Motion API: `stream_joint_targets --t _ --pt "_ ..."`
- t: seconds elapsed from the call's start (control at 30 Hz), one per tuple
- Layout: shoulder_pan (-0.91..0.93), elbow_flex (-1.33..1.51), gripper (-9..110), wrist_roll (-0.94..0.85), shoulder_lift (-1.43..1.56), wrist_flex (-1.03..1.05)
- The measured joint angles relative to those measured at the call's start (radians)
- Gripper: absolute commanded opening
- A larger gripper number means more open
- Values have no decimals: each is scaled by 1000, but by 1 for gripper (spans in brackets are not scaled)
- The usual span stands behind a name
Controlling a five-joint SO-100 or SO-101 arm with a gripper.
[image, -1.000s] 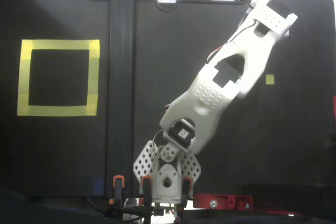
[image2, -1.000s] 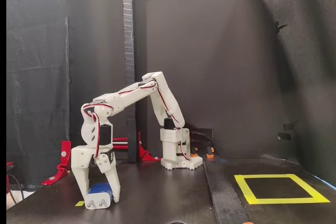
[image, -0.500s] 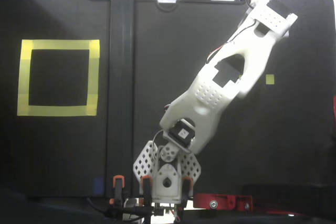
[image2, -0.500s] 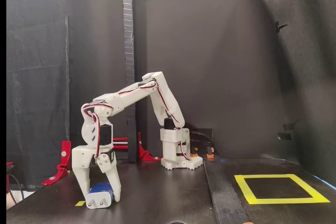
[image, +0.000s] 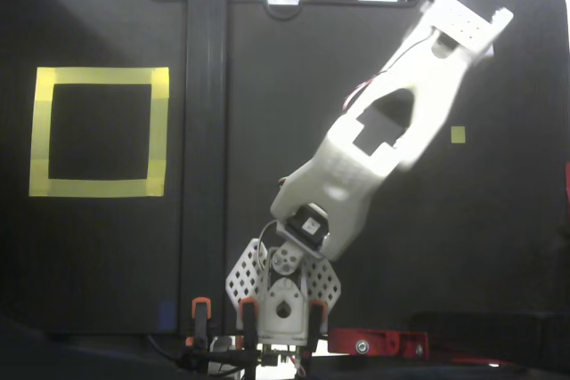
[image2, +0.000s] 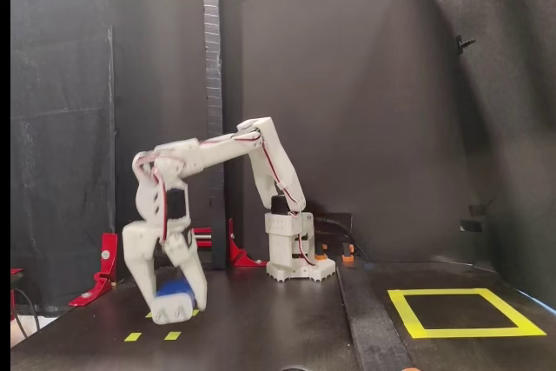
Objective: Grasp the block and place it in the designated area.
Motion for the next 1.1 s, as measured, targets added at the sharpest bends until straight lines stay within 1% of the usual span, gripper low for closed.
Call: stream_joint_targets --t 0.47,0.8,0.93,1.1 --pt "-28 0 17 20 252 196" --pt "-32 0 17 28 279 227" --pt "-66 0 17 77 279 227" --pt "-163 0 17 206 279 227"
